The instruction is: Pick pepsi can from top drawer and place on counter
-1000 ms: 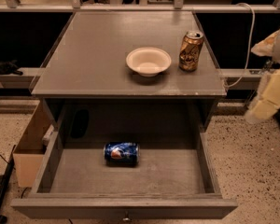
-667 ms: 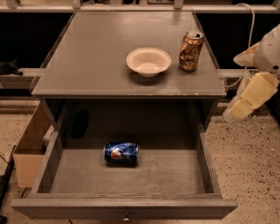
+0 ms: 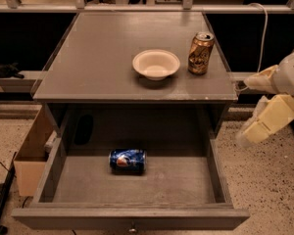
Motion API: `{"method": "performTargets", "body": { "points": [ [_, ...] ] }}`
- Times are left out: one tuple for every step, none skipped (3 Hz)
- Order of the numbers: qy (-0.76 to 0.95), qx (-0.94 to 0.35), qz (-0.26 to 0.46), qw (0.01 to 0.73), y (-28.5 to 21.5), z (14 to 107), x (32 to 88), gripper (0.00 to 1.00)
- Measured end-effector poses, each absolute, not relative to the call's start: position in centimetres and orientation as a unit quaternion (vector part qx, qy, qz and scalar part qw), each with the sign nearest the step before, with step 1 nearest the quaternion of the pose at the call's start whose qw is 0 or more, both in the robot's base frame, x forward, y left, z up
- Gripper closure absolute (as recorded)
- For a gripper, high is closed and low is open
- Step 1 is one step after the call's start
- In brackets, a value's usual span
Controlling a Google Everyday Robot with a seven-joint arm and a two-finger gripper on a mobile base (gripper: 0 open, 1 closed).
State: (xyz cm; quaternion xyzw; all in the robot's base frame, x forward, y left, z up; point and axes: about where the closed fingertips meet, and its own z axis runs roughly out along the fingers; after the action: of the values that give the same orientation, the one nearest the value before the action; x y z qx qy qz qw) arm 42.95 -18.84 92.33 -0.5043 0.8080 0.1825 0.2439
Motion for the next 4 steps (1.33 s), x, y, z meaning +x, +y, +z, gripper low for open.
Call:
{"method": "performTargets", "body": {
  "points": [
    [0.800, -0.522, 0.186, 0.230, -19.1, 92.9, 37.8, 0.00],
    [0.800, -0.522, 0.186, 0.230, -19.1, 92.9, 37.8, 0.00],
    [0.805, -0.496, 0.202, 0.255, -18.3, 92.5, 37.5, 0.00],
    [0.810, -0.421, 0.242, 0.329, -13.4, 91.7, 35.1, 0.00]
  ]
}}
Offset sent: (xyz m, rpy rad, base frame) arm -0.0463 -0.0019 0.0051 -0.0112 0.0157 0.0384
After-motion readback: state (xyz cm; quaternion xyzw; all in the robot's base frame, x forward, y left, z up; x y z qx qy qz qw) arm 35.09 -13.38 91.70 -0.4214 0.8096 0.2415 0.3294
